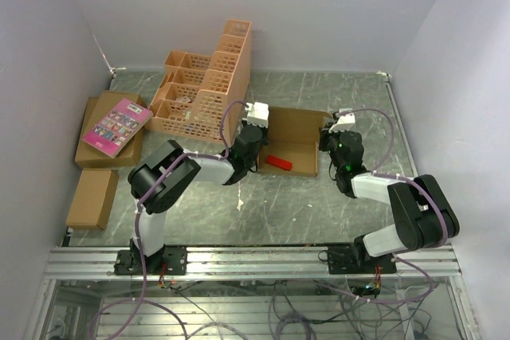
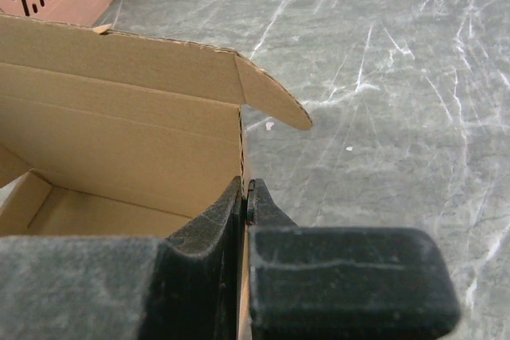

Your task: Fold the paper box

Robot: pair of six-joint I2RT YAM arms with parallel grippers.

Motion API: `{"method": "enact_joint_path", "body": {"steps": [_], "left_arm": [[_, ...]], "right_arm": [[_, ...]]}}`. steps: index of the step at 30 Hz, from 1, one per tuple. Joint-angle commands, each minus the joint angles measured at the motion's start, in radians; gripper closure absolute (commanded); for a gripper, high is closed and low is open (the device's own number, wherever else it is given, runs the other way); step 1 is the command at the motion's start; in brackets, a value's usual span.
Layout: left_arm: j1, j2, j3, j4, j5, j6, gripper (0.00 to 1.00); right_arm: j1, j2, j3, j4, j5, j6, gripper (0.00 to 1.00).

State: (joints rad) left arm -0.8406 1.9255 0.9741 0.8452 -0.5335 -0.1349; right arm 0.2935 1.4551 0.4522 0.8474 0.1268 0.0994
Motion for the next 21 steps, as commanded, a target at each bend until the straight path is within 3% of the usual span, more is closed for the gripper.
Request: {"method": "enact_joint_path", "body": {"steps": [1,21], "left_arm": [[-0.024,-0.003,-0.04,0.094,-0.012,-0.012,0.93],[-0.107,-0.054,-0.174,0.17,-0.129,-0.043,0.93]], "right_arm": [[0.01,-0.039,-0.033,0.008,-0.047,0.089,1.0],[0.036,-0.141,-0.059,-0.152,-0.057,0.103,1.0]]}}
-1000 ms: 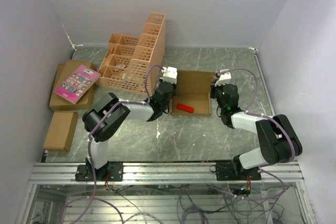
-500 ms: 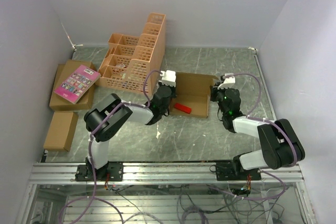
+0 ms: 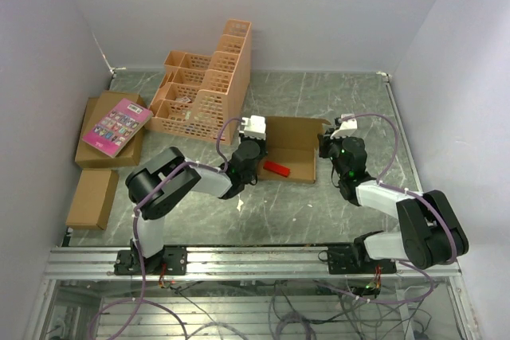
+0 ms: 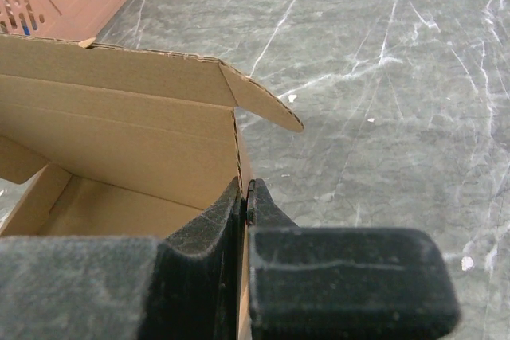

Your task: Fold the paper box

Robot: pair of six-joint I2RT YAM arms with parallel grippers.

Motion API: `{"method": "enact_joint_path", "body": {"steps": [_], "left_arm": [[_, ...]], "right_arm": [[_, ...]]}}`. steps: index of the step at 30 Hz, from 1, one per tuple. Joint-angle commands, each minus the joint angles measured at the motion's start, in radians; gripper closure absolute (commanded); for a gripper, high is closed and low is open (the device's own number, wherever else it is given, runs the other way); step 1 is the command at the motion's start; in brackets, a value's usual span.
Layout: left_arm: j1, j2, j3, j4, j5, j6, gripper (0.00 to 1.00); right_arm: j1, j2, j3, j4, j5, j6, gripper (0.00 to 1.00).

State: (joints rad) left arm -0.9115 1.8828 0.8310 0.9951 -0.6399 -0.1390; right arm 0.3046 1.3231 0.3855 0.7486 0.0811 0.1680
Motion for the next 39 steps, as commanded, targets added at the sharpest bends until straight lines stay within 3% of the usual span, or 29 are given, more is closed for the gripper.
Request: {"method": "enact_joint_path", "body": {"steps": [1,16,39], "left_arm": [[-0.039,-0.011,-0.033,0.025,-0.029,-0.038,0.93],[-0.026,0.07,0.129,-0.025,-0.091,0.039,0.93],[-0.043,0.03,0.005,0.026,-0.092,0.019,0.93]], "right_arm": [[0.032,-0.008,0.011,-0.047,0.001,0.026,1.0],[0.099,0.209,0.094,0.243,0.156,-0.021,1.0],[0.1,0.027,0.065,-0.118,0.012,0.053,0.96]]}}
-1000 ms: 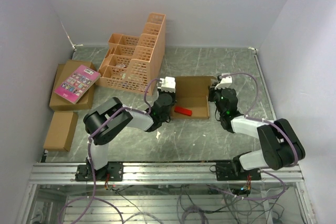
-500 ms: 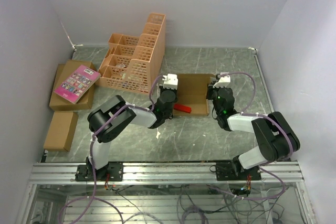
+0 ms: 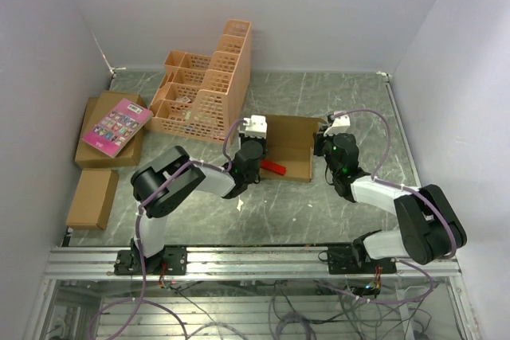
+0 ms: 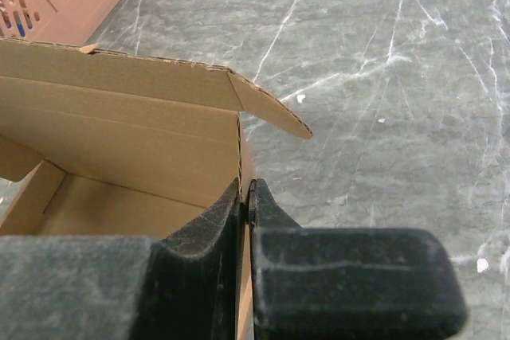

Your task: Fold the paper box

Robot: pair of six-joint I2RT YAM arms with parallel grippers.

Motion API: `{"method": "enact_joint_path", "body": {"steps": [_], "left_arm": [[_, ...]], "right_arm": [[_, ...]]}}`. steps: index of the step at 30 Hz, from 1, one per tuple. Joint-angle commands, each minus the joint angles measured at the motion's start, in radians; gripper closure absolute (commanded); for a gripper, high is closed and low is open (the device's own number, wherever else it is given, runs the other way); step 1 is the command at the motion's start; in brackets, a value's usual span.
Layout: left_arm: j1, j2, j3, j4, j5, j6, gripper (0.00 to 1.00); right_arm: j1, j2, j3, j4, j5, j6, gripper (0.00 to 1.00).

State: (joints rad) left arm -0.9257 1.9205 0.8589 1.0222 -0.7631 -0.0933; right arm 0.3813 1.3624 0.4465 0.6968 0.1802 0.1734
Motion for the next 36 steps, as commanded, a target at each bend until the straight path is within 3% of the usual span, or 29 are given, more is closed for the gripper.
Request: {"method": "enact_joint_path", "body": {"steps": [1,19,29,36], "left_arm": [[-0.031,-0.01,-0.026,-0.001,0.03,-0.029,0.93],[-0.067,-0.06,-0.072,-0.06,0.021,-0.118,0.93],[-0.08,-0.073,-0.025,-0.19,0.022,-0.195,0.93],[-0.079,-0.077,-0.045,-0.193,0.031,-0.211,0.93]], "right_arm": [[0.024,-0.014,0.005,-0.08,-0.083,0.059,0.95],[0.041,-0.091,0.009,-0.267,-0.109,0.039,0.92],[0.041,-0.094,0.033,-0.322,-0.139,0.114,0.9],[0.04,-0.088,0.044,-0.356,-0.178,0.16,0.88]]}}
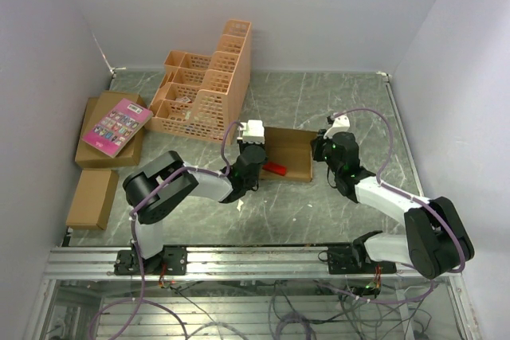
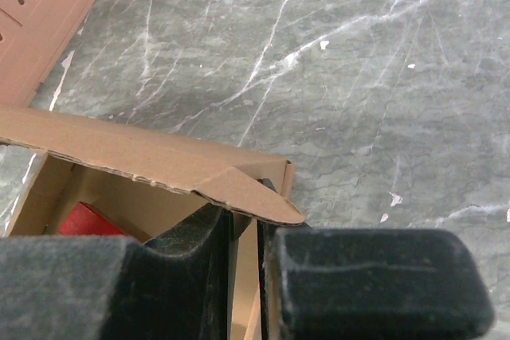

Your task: Fold the paper box

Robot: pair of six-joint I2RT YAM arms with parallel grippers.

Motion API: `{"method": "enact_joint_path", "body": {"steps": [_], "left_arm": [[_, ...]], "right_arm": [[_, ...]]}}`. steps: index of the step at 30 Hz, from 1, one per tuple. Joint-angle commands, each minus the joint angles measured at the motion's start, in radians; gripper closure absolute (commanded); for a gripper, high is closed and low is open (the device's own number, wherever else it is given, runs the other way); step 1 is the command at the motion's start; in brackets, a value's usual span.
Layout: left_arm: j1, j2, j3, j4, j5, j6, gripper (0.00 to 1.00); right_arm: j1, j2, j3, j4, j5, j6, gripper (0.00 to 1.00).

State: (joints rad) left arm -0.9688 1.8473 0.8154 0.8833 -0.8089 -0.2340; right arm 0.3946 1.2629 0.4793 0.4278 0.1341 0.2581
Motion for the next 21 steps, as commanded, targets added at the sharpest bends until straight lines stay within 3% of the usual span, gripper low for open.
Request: {"method": "enact_joint_path", "body": {"steps": [1,21], "left_arm": [[-0.036,-0.003,-0.006,-0.052,0.077,-0.073,0.93],[-0.047,-0.05,-0.081,-0.046,0.091,-0.067,0.93]], "right_arm": [[0.027,0.011,0.013,-0.09,-0.135,0.078,0.88],[0.027,-0.076,0.004,-0.234,-0.186,-0.015,0.87]]}}
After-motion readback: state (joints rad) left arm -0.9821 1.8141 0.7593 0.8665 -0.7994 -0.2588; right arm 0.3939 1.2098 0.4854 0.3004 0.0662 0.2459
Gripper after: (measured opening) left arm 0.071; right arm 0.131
